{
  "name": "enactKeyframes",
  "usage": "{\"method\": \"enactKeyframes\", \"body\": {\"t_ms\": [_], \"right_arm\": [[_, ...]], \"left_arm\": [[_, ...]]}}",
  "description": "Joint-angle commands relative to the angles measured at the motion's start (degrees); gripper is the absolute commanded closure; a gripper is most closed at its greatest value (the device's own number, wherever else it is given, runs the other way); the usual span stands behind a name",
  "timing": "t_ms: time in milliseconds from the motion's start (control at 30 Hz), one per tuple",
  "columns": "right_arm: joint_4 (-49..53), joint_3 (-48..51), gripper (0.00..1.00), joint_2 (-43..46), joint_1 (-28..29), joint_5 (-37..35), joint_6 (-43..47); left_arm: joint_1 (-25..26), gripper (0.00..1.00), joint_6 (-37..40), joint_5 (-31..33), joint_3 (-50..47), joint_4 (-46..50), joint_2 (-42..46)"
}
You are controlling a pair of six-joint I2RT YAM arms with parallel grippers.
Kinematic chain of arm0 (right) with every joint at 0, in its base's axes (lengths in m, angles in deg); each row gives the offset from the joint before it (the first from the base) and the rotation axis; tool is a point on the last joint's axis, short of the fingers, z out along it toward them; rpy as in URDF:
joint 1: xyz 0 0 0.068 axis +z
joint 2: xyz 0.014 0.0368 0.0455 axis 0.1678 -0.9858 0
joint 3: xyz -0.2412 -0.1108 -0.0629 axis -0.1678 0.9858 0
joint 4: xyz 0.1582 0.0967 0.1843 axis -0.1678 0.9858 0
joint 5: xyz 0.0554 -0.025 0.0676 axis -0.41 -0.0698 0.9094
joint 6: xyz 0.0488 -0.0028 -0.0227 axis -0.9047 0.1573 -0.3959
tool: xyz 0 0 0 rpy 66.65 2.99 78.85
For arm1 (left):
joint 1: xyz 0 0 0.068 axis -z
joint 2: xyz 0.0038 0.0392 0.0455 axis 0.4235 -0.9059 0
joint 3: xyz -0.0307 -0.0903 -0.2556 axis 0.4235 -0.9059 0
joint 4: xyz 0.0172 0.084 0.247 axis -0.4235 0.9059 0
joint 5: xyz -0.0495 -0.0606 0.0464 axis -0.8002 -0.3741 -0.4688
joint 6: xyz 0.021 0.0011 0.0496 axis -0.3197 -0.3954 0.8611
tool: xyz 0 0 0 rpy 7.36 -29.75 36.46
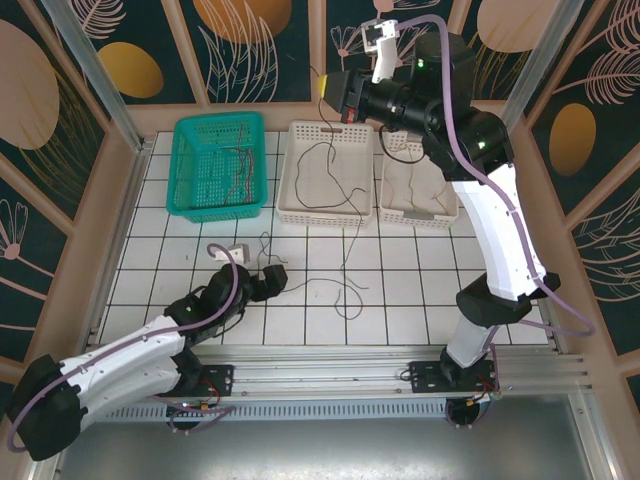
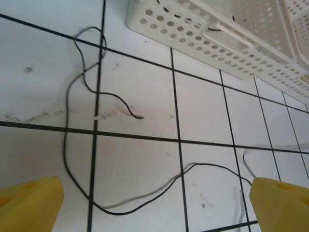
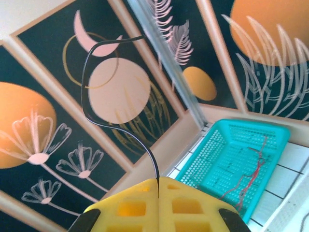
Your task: Untangle the cables
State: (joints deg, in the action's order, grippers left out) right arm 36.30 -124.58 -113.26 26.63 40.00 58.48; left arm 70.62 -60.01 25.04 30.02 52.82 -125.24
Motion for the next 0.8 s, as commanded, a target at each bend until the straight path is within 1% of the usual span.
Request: {"method": "enactKeyframes", "body": {"t_ms": [0,100,200,267,367,500,633,767], "right_arm": [[-5.03,-2.73,1.00,1.92,-1.26,5.56,-1.89],[-6.69,-2.81,1.00,2.27,-3.13,8.67,-4.16],[-7.83,-2.26,1.00,2.45,-3.33,11.83,-5.58],[-8.65,-1.25,1.00,2.70,-3.27,13.55,-6.80],[-10.07,0.89,1.00,3.24,-3.19,16.08,-8.43],[-11.09,2.73,1.00,3.65,-2.43,18.38,-9.60],[-10.44,4.06,1.00,3.94,-0.60,18.76,-9.18],[-10.30,7.01,1.00,4.61,1.40,18.50,-8.43]], "left_arm": [[0.32,0.01,-0.33,-5.09,-1.33,-8.61,-1.37],[0.37,0.01,-0.53,-8.64,-1.62,-13.32,-3.76],[0.40,0.02,-0.63,-12.61,-2.36,-20.63,-5.83],[0.37,0.01,0.21,-15.24,-1.98,-25.47,-7.29],[0.40,0.01,2.87,-17.43,-0.11,-30.10,-9.57],[0.33,0.02,6.76,-18.58,2.41,-35.40,-11.69],[0.41,0.02,11.01,-18.91,5.84,-37.85,-13.49],[0.40,0.01,12.77,-20.07,8.34,-40.06,-15.13]]}}
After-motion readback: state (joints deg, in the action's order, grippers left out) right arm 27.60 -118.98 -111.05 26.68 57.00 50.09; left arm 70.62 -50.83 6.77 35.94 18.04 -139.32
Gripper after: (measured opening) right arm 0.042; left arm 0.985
